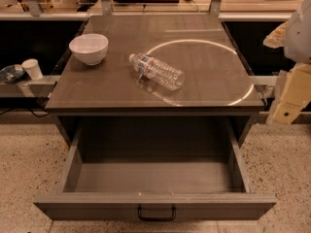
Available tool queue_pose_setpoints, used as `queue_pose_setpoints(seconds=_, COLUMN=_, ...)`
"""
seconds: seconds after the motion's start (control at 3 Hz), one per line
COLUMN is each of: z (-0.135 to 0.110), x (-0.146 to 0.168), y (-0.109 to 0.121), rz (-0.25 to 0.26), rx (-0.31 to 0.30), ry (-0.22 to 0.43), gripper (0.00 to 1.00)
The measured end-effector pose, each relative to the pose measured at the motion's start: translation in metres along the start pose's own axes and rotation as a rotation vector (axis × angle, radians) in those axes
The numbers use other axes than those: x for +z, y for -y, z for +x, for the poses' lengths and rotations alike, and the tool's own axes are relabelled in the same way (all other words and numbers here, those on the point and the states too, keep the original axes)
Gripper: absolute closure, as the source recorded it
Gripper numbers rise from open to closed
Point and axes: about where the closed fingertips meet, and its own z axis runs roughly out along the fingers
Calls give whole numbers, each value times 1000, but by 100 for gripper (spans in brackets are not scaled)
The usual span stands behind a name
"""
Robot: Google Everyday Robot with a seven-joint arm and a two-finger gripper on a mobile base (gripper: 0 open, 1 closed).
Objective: Close top drawer
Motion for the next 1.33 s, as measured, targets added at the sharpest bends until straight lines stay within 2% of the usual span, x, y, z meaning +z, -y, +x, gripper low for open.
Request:
queue_pose_setpoints(seconds=0.33, z=0, x=0, y=0, rz=0, rx=0, ry=0, gripper=0)
queue_pose_setpoints(seconds=0.67, z=13, x=31, y=-4, rz=-26, rx=15, ry=30, gripper=0)
queue_pose_setpoints(seconds=1.0, z=33, x=84, y=-21, rz=-87, rx=27, ry=55, gripper=0)
queue_pose_setpoints(seconds=1.33, z=43, x=129, y=-40, rz=-160, rx=27, ry=66, gripper=18)
